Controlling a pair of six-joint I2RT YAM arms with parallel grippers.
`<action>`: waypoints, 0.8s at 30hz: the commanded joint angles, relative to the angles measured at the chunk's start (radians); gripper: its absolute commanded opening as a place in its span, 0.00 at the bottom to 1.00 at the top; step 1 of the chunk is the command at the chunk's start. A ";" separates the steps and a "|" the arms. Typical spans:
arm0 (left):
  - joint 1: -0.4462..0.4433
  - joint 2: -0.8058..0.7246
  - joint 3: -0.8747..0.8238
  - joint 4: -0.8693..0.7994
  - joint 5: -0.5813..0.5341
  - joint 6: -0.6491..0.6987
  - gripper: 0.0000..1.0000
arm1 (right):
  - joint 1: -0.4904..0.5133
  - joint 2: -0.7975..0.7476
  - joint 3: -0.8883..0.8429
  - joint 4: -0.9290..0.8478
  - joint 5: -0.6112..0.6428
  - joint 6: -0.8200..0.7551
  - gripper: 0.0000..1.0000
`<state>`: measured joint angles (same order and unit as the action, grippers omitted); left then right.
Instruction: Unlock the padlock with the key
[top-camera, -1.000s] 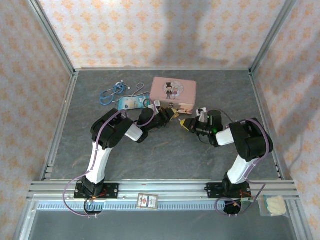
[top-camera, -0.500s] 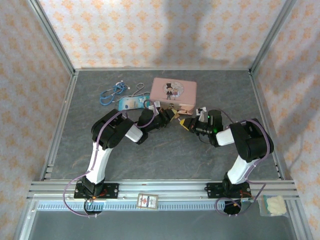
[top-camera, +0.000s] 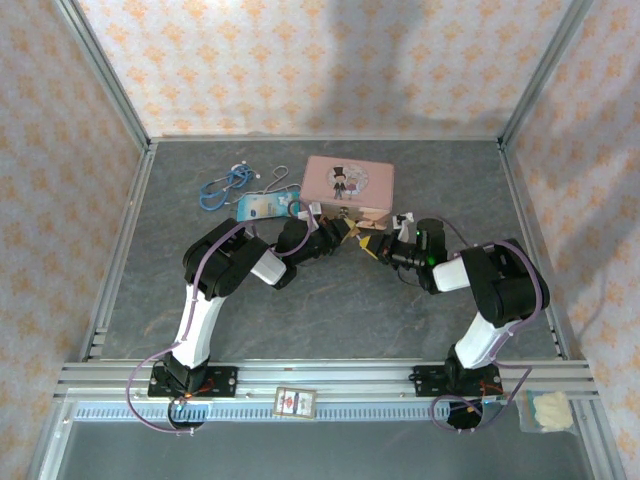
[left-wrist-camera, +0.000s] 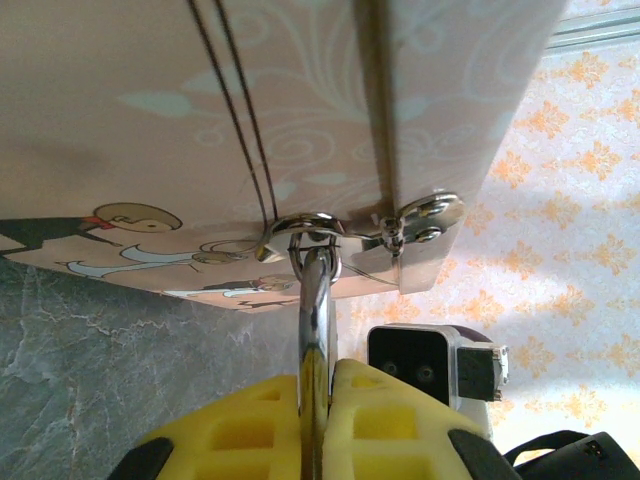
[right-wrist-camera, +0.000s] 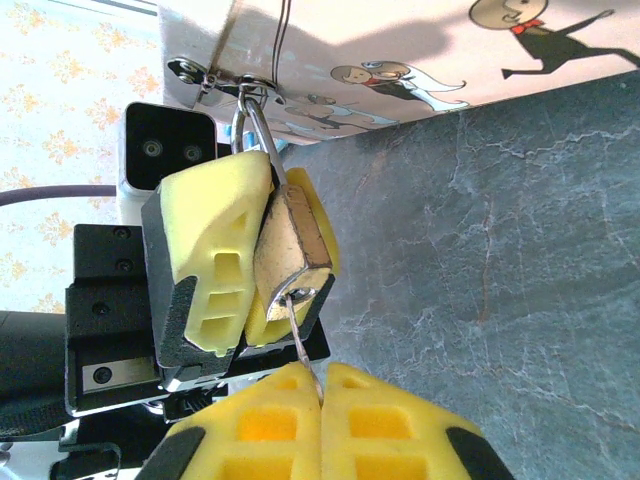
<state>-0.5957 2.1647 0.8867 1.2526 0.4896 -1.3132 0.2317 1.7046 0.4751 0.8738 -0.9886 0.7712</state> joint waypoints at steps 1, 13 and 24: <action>-0.018 0.005 0.000 0.123 0.015 -0.008 0.00 | -0.003 0.006 0.019 0.090 -0.010 0.023 0.00; -0.045 0.014 -0.012 0.189 -0.007 -0.060 0.00 | 0.008 0.012 0.031 0.105 -0.004 0.036 0.00; -0.055 0.036 -0.007 0.243 -0.003 -0.106 0.00 | 0.014 0.019 0.037 0.083 0.012 0.017 0.00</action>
<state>-0.6155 2.2002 0.8738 1.3670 0.4301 -1.4033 0.2367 1.7176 0.4767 0.9104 -0.9920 0.8005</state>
